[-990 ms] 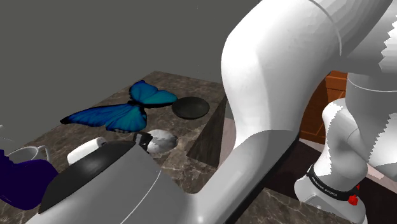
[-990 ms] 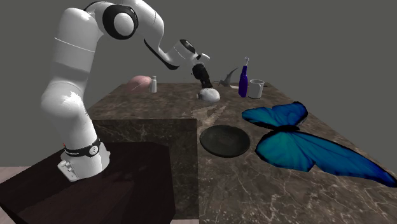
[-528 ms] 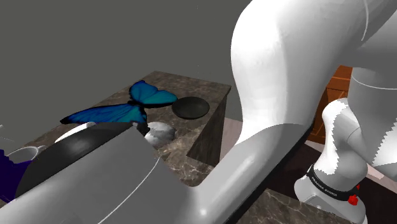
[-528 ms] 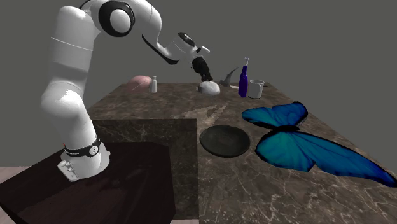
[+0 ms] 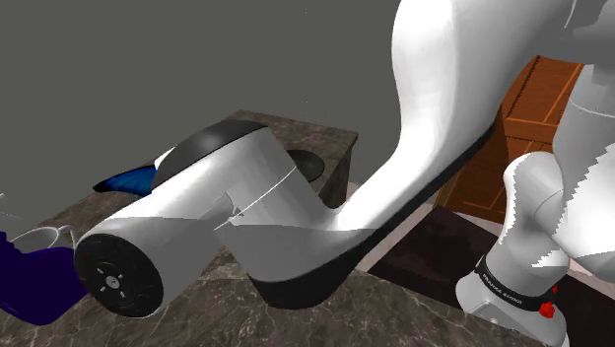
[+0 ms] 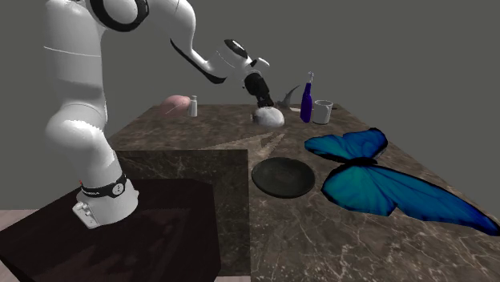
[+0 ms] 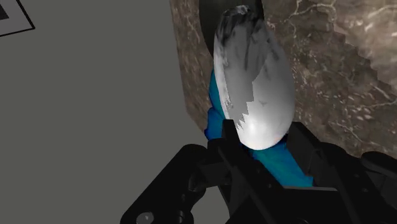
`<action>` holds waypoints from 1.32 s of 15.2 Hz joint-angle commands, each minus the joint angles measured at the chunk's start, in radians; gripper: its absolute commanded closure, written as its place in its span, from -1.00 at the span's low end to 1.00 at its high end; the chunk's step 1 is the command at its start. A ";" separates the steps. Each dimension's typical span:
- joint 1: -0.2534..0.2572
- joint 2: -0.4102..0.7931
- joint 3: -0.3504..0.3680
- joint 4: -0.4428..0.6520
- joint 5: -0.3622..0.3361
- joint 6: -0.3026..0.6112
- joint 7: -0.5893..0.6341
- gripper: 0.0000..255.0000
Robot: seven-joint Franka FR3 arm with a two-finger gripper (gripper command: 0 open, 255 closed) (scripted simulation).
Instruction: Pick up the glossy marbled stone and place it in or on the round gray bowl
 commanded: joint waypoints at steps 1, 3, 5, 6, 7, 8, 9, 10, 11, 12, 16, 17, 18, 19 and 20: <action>-0.033 -0.050 -0.017 -0.062 -0.010 0.050 -0.012 1.00; -0.063 -0.091 -0.038 -0.112 -0.025 0.098 -0.024 1.00; -0.093 -0.128 -0.061 -0.158 -0.042 0.146 -0.037 1.00; -0.108 -0.145 -0.073 -0.178 -0.052 0.170 -0.043 1.00; -0.122 -0.161 -0.085 -0.198 -0.062 0.194 -0.050 1.00; -0.137 -0.176 -0.098 -0.216 -0.073 0.218 -0.057 1.00; -0.151 -0.190 -0.111 -0.233 -0.084 0.241 -0.064 1.00; -0.166 -0.203 -0.124 -0.248 -0.096 0.265 -0.071 1.00; -0.180 -0.216 -0.138 -0.262 -0.108 0.289 -0.078 1.00; -0.195 -0.227 -0.153 -0.275 -0.121 0.312 -0.085 1.00; -0.222 -0.230 -0.180 -0.303 -0.156 0.362 -0.075 1.00; -0.222 -0.222 -0.180 -0.306 -0.161 0.365 -0.064 1.00; -0.222 -0.214 -0.180 -0.309 -0.166 0.368 -0.053 1.00; -0.222 -0.206 -0.180 -0.312 -0.171 0.371 -0.042 1.00; -0.222 -0.198 -0.181 -0.315 -0.176 0.374 -0.030 1.00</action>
